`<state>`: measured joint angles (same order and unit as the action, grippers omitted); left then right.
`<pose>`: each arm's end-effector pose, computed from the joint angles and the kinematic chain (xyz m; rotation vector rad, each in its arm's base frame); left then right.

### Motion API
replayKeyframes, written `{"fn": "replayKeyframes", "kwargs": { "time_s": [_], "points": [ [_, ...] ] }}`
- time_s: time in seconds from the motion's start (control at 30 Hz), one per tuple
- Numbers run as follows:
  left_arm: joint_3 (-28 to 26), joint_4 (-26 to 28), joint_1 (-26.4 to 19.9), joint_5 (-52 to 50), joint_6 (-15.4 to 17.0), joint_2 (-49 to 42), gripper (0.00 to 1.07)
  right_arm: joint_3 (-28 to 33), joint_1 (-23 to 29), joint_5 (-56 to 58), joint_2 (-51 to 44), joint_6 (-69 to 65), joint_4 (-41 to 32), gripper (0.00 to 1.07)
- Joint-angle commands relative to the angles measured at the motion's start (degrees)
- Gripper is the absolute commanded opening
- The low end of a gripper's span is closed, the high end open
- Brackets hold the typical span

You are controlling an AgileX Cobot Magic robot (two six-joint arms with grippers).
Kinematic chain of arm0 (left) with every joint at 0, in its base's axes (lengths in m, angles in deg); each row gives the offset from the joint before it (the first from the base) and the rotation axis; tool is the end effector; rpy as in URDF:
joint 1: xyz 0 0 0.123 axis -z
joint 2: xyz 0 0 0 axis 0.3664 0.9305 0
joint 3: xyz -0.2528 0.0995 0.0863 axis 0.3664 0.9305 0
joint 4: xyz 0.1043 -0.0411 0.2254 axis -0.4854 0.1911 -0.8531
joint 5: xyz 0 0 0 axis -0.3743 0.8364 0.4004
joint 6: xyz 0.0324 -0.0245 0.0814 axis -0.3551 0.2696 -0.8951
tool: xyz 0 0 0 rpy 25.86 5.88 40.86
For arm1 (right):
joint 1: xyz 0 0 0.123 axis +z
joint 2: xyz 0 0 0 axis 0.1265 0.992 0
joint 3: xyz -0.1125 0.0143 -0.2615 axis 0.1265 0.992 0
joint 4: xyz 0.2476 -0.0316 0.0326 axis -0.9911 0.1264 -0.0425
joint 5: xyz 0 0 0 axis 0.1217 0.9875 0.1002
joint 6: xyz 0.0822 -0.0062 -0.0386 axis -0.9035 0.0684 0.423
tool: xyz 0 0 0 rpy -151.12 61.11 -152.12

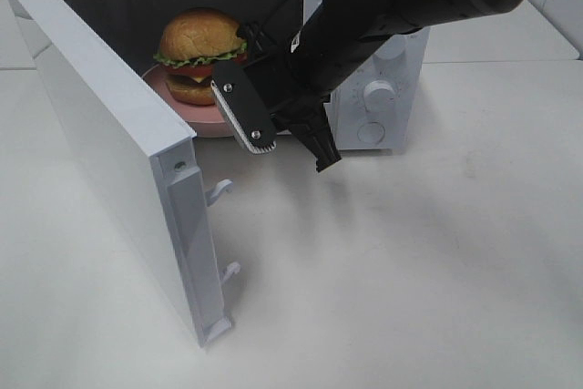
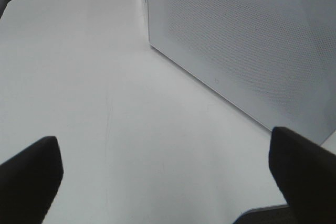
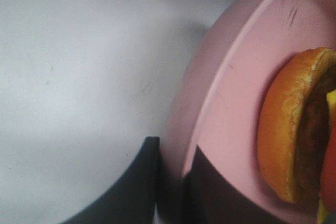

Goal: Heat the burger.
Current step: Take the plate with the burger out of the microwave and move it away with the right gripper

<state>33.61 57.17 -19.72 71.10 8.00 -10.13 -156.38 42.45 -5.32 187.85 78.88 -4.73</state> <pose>-0.0096 -0.0097 0.2814 0.1261 2.0334 -0.1136 0.3520 0.2558 0.1934 -2.2263 1.1096 -0.3325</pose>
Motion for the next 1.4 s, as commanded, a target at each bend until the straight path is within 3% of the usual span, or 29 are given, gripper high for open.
{"fn": "replayKeyframes", "kwargs": {
  "time_s": [0.03, 1.0, 1.4],
  "points": [
    [0.2, 0.6, -0.2, -0.7, -0.1, -0.4, 1.0, 1.1, -0.3, -4.1, -2.8, 0.9, -0.7, 0.0],
    [0.2, 0.6, -0.2, -0.7, -0.1, -0.4, 1.0, 22.6, -0.3, -8.3, -18.7, 1.5, -0.7, 0.0],
    [0.2, 0.6, -0.2, -0.7, -0.1, -0.4, 1.0, 32.0, -0.3, -7.4, -29.3, -0.7, 0.2, 0.0]
  ]
}}
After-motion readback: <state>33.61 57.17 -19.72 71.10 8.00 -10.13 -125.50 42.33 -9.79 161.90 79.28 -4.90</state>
